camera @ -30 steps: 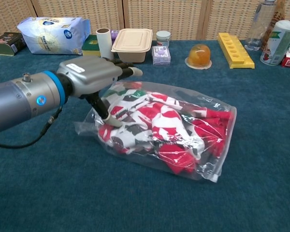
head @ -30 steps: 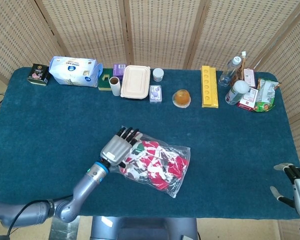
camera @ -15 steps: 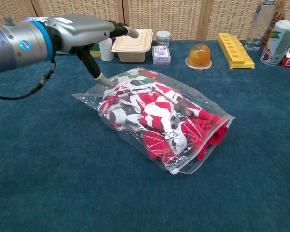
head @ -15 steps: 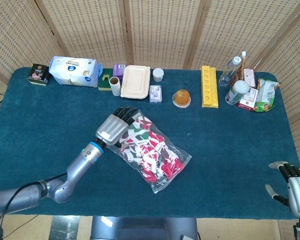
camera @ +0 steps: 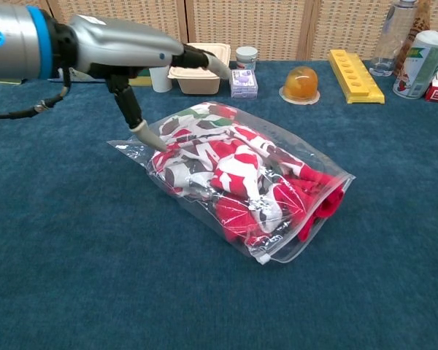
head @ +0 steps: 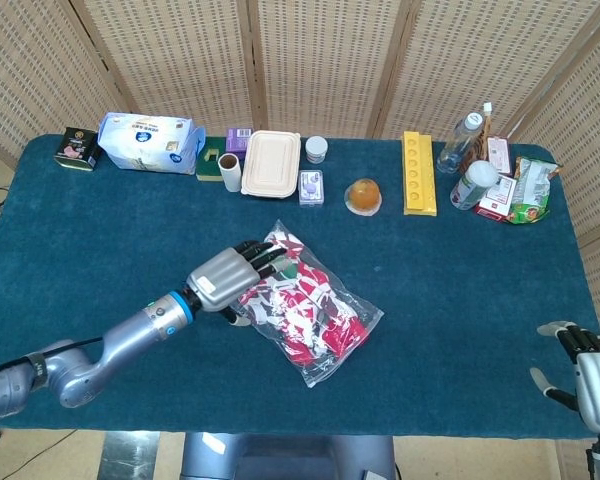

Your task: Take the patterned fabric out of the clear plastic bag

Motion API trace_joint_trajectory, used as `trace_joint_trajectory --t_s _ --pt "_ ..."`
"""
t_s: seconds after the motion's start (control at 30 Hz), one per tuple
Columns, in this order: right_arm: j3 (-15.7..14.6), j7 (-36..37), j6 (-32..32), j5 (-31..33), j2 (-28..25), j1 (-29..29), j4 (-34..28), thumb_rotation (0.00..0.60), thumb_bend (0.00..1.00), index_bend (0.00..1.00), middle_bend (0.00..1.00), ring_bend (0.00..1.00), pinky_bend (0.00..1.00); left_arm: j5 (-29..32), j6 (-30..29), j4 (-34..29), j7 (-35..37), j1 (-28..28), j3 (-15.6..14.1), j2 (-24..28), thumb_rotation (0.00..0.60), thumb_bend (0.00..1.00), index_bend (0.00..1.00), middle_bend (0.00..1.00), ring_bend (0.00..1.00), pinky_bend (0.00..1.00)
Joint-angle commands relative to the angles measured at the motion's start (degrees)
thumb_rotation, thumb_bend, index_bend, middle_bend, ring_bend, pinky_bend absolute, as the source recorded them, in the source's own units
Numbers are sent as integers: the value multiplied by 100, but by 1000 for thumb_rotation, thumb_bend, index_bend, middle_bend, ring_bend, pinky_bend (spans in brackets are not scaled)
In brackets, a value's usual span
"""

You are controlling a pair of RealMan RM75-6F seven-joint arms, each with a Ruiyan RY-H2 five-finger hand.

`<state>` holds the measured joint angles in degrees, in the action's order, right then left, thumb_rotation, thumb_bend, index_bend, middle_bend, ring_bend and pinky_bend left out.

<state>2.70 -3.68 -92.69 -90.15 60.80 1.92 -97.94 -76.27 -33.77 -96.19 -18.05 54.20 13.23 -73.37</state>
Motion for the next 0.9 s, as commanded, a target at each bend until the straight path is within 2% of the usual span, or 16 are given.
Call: trace_joint_trajectory --t_s 0.03,0.2,0.3,0.5,0.67,0.73,0.8,0.83,0.9 --pt "25 43 -41 37 0 21 34 600 263 348 343 384 403 48 324 395 -132 447 -65 -411 564 15 0 23 0 77" --pt "36 104 -125 59 -10 74 62 600 263 348 343 384 404 36 400 750 -407 783 -99 -756 565 5 0 22 0 68" --pt "51 165 -206 86 -16 124 92 600 263 348 343 384 404 137 519 1103 -652 1093 -128 -1136 565 4 0 22 0 66" --pt "59 275 -292 94 -46 184 126 600 263 348 343 384 404 677 738 1705 -936 1568 -181 -1752 557 2 0 22 0 61" --pt "74 362 -345 102 -33 219 169 600 263 348 343 384 404 1349 1024 2232 -1304 2053 -366 -2184 566 2 1 22 0 61" --pt "77 368 -353 88 -21 219 173 600 263 348 343 384 405 1609 1068 2361 -1399 2220 -460 -2294 561 3 65 27 0 61" --pt "81 375 -364 72 -12 221 174 600 263 348 343 384 405 1743 940 2443 -1454 2297 -532 -2409 560 13 255 101 39 95" --pt "80 381 -372 63 -10 223 175 600 263 348 343 384 405 1737 810 2472 -1471 2289 -552 -2456 558 26 340 158 88 136" --pt "85 376 -381 58 -11 228 179 600 263 348 343 385 406 1658 499 2517 -1384 2184 -570 -2550 567 82 564 366 295 320"
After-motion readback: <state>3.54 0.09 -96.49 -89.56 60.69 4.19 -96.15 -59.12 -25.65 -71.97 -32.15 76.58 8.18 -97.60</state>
